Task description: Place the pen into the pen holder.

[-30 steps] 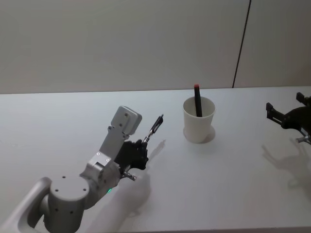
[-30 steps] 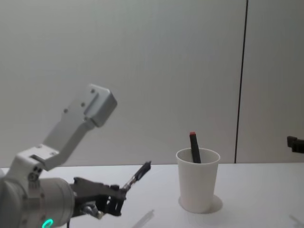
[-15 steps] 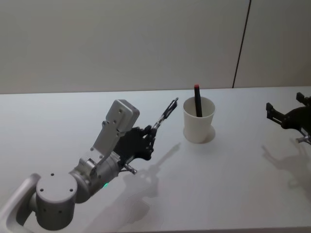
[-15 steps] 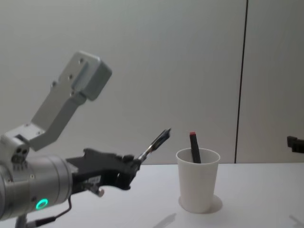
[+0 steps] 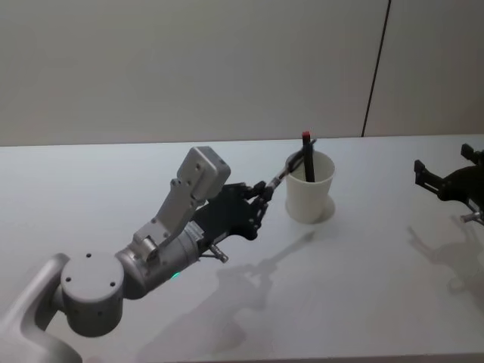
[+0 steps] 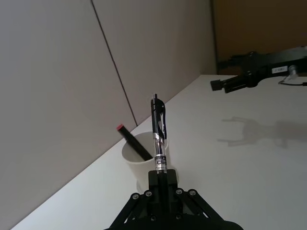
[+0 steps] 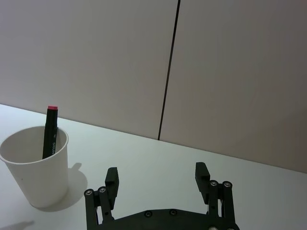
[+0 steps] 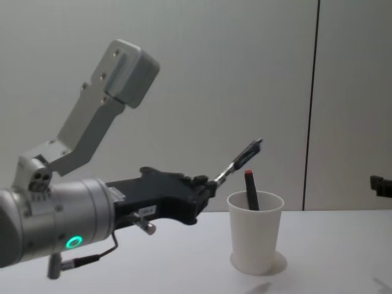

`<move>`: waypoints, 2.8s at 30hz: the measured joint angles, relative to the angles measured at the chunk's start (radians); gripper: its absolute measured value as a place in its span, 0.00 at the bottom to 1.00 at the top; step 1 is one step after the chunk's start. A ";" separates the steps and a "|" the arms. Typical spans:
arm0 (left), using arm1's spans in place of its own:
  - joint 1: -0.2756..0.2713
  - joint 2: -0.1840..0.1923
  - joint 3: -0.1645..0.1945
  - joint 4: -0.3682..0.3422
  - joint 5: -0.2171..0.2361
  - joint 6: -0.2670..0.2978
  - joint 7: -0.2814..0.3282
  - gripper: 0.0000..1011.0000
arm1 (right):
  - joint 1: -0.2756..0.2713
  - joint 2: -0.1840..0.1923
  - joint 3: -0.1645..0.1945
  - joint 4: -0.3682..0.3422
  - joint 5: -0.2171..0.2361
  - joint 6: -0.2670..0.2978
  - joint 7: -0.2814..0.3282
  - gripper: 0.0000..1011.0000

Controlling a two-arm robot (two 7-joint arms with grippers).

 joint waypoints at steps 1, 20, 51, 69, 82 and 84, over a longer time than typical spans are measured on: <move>-0.010 -0.005 0.002 0.011 0.001 -0.013 -0.019 0.11 | 0.000 0.000 0.000 0.000 0.000 0.000 0.000 0.99; -0.094 -0.066 0.027 0.131 0.010 -0.119 -0.167 0.11 | 0.000 0.000 0.000 0.000 0.000 0.000 0.000 0.99; -0.144 -0.113 0.057 0.219 -0.011 -0.184 -0.254 0.11 | -0.007 0.003 0.002 -0.007 0.014 -0.008 0.015 0.99; -0.147 -0.116 0.059 0.225 -0.013 -0.189 -0.260 0.11 | -0.065 0.038 0.039 -0.055 0.141 -0.030 0.156 0.99; -0.148 -0.117 0.060 0.227 -0.014 -0.190 -0.262 0.11 | -0.119 0.075 0.076 -0.097 0.272 0.003 0.302 0.99; -0.148 -0.117 0.060 0.227 -0.013 -0.190 -0.262 0.11 | -0.125 0.079 0.080 -0.102 0.289 0.011 0.320 0.99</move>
